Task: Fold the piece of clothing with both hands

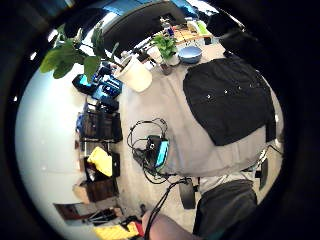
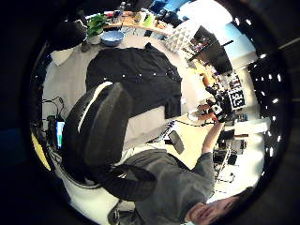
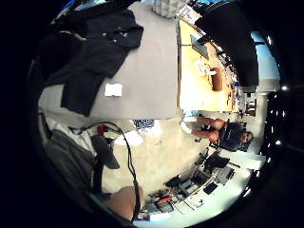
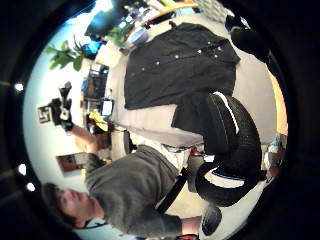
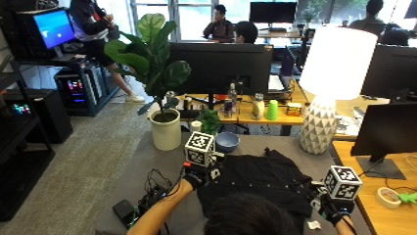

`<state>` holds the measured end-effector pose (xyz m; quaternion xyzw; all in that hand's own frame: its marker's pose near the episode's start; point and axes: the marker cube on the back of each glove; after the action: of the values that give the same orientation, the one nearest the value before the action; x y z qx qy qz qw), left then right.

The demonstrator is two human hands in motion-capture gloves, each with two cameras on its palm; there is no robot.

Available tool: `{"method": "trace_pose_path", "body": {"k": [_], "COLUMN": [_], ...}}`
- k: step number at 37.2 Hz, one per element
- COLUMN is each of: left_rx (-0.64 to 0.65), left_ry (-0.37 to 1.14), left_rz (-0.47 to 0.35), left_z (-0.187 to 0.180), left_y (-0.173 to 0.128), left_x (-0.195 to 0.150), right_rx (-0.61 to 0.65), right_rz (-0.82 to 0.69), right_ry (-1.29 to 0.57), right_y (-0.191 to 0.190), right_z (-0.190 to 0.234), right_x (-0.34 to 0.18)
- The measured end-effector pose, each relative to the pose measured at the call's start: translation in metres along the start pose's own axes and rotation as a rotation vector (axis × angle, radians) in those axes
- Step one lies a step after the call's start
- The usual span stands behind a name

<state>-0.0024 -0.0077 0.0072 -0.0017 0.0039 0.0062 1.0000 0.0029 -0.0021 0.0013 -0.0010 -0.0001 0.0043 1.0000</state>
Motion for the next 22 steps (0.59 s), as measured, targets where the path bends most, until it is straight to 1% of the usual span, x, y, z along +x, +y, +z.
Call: {"method": "trace_pose_path", "body": {"k": [5,9,13,16,20,22], "left_rx": [-0.017,-0.021,-0.012,-0.015,-0.023,-0.034], "left_ry": [-0.005,-0.002,0.009,0.014,0.033,0.039], "left_rz": [-0.023,-0.036,-0.046,-0.040,-0.002,0.007], "left_z": [0.006,0.011,0.019,0.020,0.025,0.033], "left_y": [-0.005,-0.004,-0.004,0.001,0.006,0.005], "left_x": [-0.007,-0.015,-0.022,-0.023,-0.021,-0.021], "right_rx": [0.016,0.030,0.009,-0.045,-0.157,-0.194], "right_rz": [0.005,-0.001,-0.008,-0.003,0.003,-0.001], "right_ry": [-0.013,-0.019,-0.021,-0.019,0.029,0.058], "right_y": [0.004,-0.007,-0.015,-0.019,-0.021,-0.022], "right_z": [-0.009,-0.006,-0.003,0.001,0.011,0.018], "right_x": [-0.001,0.003,0.001,0.001,0.001,0.001]}}
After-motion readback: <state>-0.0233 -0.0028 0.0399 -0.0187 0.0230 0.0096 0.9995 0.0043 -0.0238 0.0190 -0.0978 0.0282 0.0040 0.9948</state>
